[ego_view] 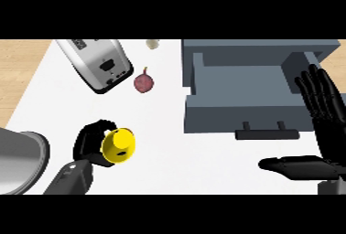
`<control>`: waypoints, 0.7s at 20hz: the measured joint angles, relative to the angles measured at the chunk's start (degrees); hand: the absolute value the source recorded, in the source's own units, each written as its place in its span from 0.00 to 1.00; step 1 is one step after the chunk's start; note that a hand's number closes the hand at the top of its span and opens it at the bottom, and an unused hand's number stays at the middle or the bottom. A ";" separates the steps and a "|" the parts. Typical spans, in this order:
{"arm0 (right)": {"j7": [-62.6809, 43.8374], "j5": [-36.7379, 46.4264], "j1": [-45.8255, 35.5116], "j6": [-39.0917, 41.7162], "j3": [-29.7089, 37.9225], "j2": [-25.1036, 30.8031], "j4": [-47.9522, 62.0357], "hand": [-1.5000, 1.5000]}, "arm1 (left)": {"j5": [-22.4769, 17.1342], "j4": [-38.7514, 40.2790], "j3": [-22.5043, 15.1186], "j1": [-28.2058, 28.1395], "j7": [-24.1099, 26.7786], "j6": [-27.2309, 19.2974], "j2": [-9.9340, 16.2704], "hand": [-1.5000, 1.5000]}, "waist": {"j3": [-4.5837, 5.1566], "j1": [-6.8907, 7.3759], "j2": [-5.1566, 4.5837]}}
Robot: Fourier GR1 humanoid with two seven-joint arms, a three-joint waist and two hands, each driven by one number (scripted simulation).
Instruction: Pick up the cup, place it into the drawer and close the drawer
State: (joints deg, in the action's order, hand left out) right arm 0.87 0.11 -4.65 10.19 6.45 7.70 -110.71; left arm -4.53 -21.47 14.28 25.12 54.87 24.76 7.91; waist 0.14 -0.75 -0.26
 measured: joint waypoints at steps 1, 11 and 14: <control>-0.50 -0.31 -0.44 0.10 0.18 0.22 -0.24 0.00 | -0.87 -0.10 0.93 0.13 0.35 -0.61 0.11 1.00 | 0.00 -0.02 -0.02; -0.93 -0.87 0.40 0.31 0.75 0.36 -1.04 0.00 | -6.25 -3.78 6.04 3.37 1.04 -3.81 3.27 1.00 | -0.04 0.00 0.08; -0.68 -0.56 1.03 0.10 1.11 0.37 -1.02 0.00 | -6.26 -8.41 4.32 3.96 -0.67 -4.07 1.87 1.00 | -0.12 0.53 0.34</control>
State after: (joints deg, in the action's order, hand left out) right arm 0.19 -0.45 -3.61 10.29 7.56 8.07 -111.73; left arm -10.79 -29.88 18.60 29.09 54.20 20.70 9.78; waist 0.02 -0.21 0.08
